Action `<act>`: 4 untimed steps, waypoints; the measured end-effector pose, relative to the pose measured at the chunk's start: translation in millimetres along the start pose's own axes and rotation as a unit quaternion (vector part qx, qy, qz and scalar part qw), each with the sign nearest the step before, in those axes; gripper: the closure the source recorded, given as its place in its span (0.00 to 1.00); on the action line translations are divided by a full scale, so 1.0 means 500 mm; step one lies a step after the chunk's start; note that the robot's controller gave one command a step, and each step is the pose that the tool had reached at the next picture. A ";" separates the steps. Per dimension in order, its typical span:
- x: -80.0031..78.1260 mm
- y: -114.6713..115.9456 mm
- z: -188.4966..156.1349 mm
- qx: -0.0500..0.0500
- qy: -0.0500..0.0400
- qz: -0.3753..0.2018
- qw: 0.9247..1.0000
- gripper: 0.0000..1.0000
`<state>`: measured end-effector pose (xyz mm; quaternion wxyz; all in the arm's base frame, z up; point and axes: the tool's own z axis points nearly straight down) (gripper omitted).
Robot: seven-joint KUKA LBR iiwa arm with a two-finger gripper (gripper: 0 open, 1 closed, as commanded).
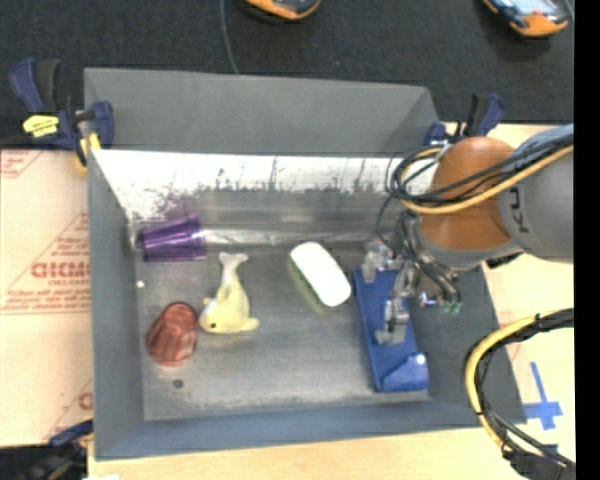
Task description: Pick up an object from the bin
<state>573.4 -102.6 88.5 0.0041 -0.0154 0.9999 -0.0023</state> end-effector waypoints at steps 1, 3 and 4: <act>-0.001 0.052 0.012 -0.001 -0.001 0.006 1.000 0.00; -0.049 0.136 -0.100 -0.001 -0.001 0.073 0.997 0.00; -0.063 0.179 -0.247 -0.001 -0.002 0.207 0.978 0.00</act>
Offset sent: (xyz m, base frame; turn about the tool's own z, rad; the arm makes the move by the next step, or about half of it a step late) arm -0.0003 0.0662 0.0817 0.0110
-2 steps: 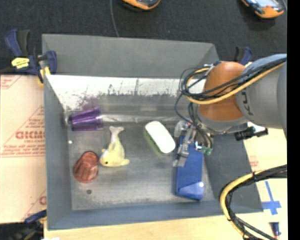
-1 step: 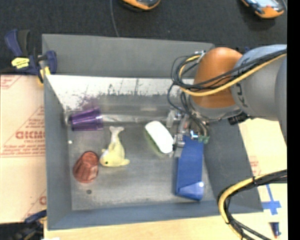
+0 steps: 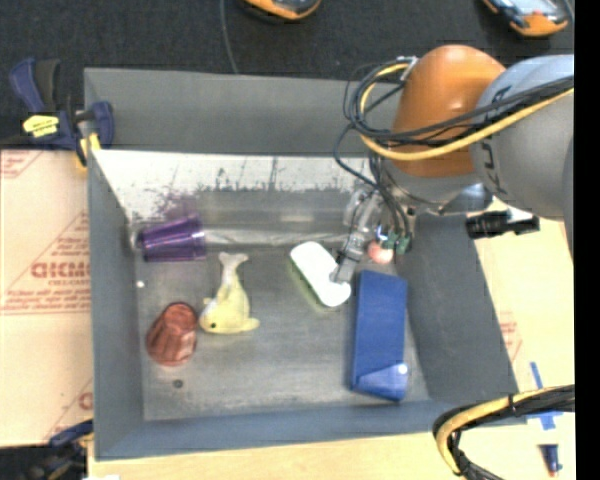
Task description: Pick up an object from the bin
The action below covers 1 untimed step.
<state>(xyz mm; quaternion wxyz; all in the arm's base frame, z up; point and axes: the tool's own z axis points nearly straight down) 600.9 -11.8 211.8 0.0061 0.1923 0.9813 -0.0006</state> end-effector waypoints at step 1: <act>0.039 0.015 -0.080 0.001 0.003 -0.018 1.000 0.00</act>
Offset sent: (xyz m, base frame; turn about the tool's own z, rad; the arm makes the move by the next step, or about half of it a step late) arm -0.0473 -0.0239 0.0101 -0.0260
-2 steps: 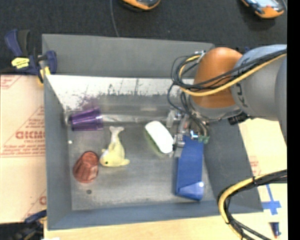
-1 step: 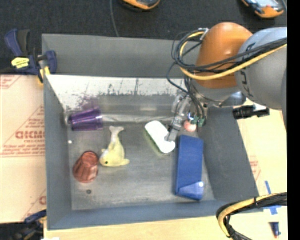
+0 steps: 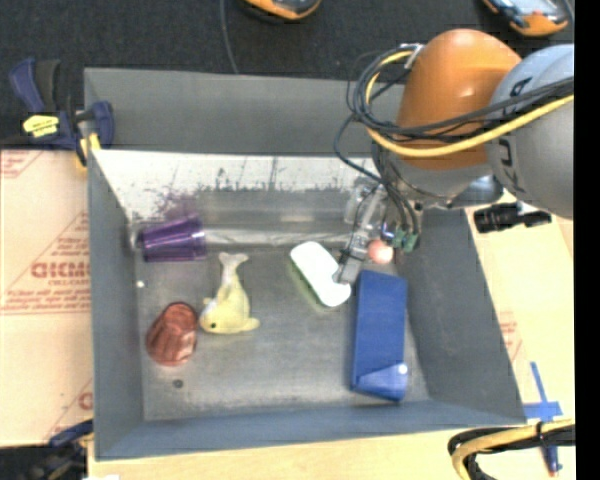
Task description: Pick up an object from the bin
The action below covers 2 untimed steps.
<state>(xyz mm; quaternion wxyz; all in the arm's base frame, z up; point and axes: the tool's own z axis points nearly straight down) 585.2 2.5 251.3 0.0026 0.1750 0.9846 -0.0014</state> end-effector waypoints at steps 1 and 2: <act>0.018 -0.060 0.010 -0.001 -0.006 0.001 1.000 0.00; 0.035 -0.063 0.041 0.001 -0.003 0.006 1.000 0.00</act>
Offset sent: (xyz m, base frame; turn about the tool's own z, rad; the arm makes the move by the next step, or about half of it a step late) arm -0.0392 0.0535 -0.0329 -0.0081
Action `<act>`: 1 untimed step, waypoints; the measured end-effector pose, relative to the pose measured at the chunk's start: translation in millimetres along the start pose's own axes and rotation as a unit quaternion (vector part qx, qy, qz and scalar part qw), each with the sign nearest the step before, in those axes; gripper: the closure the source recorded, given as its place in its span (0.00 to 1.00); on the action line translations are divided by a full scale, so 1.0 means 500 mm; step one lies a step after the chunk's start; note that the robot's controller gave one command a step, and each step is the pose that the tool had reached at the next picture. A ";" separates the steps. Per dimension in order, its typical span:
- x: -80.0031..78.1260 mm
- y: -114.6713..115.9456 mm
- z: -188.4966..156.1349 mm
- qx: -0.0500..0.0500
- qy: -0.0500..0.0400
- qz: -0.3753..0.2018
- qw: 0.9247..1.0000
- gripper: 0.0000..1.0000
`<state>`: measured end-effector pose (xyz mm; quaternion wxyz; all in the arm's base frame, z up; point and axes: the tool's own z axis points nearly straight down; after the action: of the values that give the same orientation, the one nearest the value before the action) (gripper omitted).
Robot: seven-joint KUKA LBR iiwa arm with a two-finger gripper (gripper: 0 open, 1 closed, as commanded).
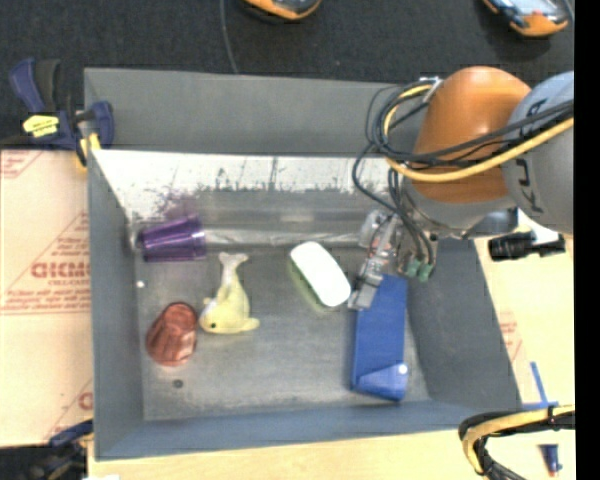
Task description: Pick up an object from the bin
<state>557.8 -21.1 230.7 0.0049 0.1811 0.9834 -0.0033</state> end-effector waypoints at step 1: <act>-0.006 -0.012 0.146 -0.001 -0.002 -0.014 1.000 0.00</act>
Offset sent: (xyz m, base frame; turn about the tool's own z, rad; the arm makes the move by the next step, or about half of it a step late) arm -0.0015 0.0792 -0.0852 -0.0266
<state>559.1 -28.4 157.8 0.0071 0.1669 0.9860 -0.0030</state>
